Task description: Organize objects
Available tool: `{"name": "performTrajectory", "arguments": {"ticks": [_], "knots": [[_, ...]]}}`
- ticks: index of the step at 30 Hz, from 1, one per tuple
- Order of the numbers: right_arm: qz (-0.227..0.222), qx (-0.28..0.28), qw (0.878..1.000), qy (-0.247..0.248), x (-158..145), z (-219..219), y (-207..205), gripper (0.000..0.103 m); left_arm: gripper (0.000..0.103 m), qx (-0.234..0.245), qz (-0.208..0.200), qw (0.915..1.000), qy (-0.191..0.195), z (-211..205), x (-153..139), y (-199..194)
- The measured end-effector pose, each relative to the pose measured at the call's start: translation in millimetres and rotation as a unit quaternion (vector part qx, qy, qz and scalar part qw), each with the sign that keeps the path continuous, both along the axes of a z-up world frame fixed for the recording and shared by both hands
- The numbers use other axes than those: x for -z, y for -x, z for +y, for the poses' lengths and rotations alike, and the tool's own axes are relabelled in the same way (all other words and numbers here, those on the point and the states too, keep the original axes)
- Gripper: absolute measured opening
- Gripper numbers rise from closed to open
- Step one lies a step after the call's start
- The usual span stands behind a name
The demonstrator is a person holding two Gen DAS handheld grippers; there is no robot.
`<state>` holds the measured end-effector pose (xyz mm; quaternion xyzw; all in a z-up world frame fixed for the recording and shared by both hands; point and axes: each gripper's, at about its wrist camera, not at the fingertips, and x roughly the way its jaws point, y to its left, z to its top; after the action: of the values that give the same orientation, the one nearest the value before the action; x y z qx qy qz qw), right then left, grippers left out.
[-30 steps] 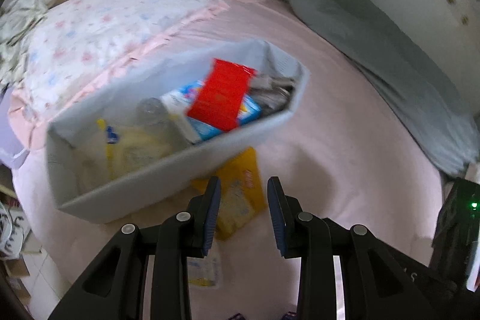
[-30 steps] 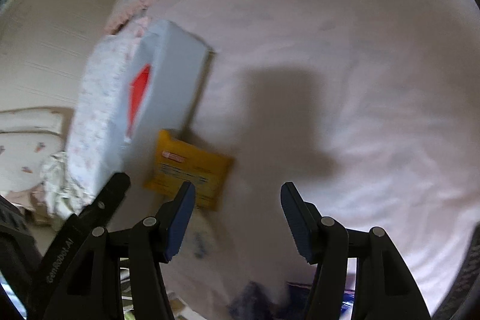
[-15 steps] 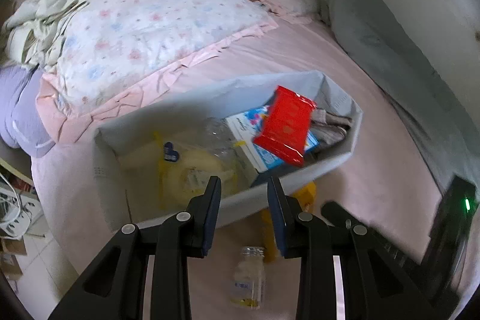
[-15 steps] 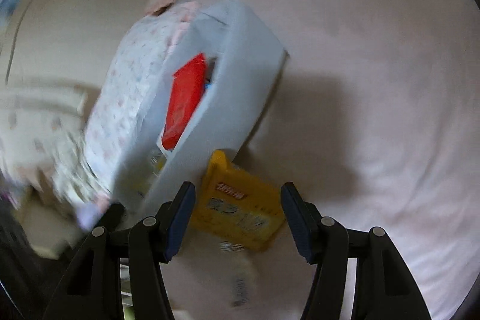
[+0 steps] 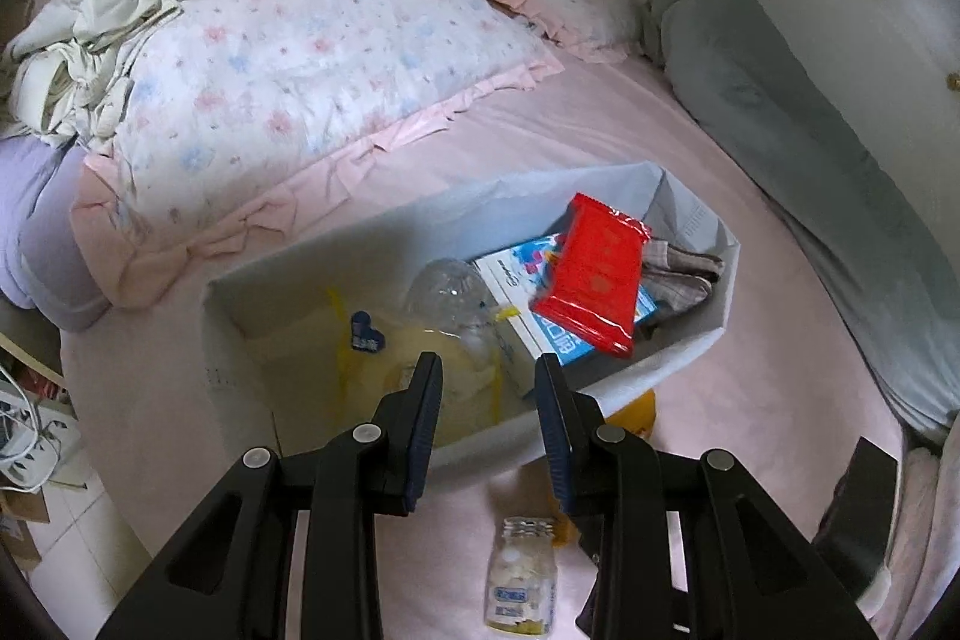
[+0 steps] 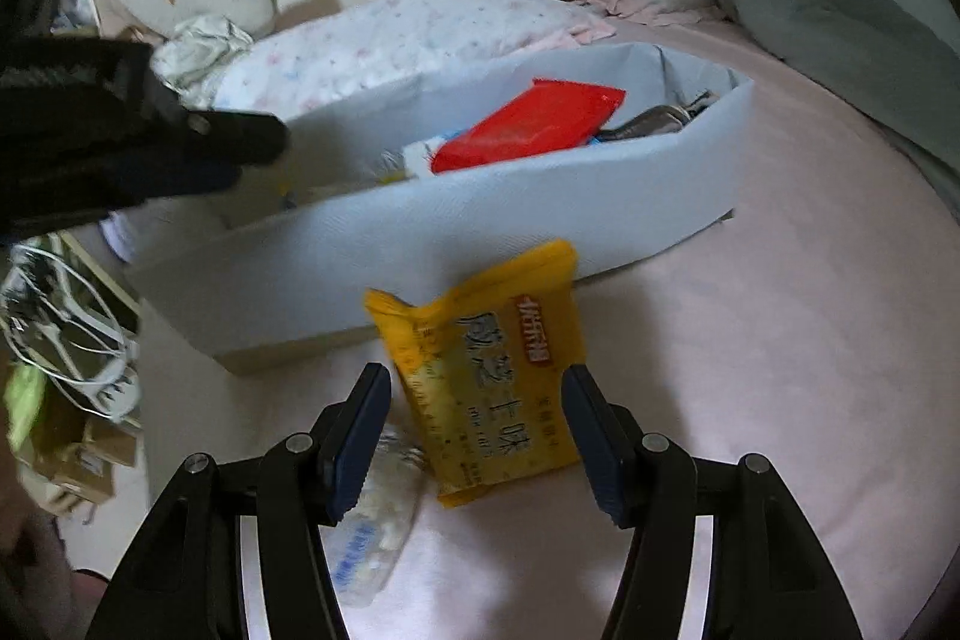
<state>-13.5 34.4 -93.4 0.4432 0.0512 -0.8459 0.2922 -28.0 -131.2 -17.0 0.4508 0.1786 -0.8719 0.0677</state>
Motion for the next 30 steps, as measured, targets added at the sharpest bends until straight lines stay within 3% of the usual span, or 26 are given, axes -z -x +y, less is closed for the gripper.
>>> {"name": "performTrajectory", "arguments": {"ticks": [3,7,13,18,24,26,30], "knots": [[-0.014,0.002,1.000,0.014,8,-2,7,0.059,0.032,0.012,-0.001,0.9999,0.000,-1,1,3],[0.002,-0.002,1.000,0.002,8,-6,8,0.059,0.032,0.024,0.000,0.9997,0.006,0,2,5],[0.011,0.005,0.999,-0.032,15,-19,13,0.075,0.032,0.022,-0.004,0.9997,-0.012,-10,5,6],[-0.038,0.020,0.998,-0.053,40,-27,29,0.077,0.032,0.019,-0.004,0.9997,-0.012,-14,6,6],[-0.084,0.064,0.993,-0.057,27,-14,41,0.075,0.032,0.027,0.001,0.9996,0.005,-11,3,7],[-0.082,0.089,0.992,-0.042,16,-3,42,0.075,0.032,0.028,0.000,0.9996,0.007,-10,3,8],[-0.075,0.155,0.984,0.043,-19,27,38,0.074,0.032,0.034,0.001,0.9994,0.009,-8,2,8]]}}
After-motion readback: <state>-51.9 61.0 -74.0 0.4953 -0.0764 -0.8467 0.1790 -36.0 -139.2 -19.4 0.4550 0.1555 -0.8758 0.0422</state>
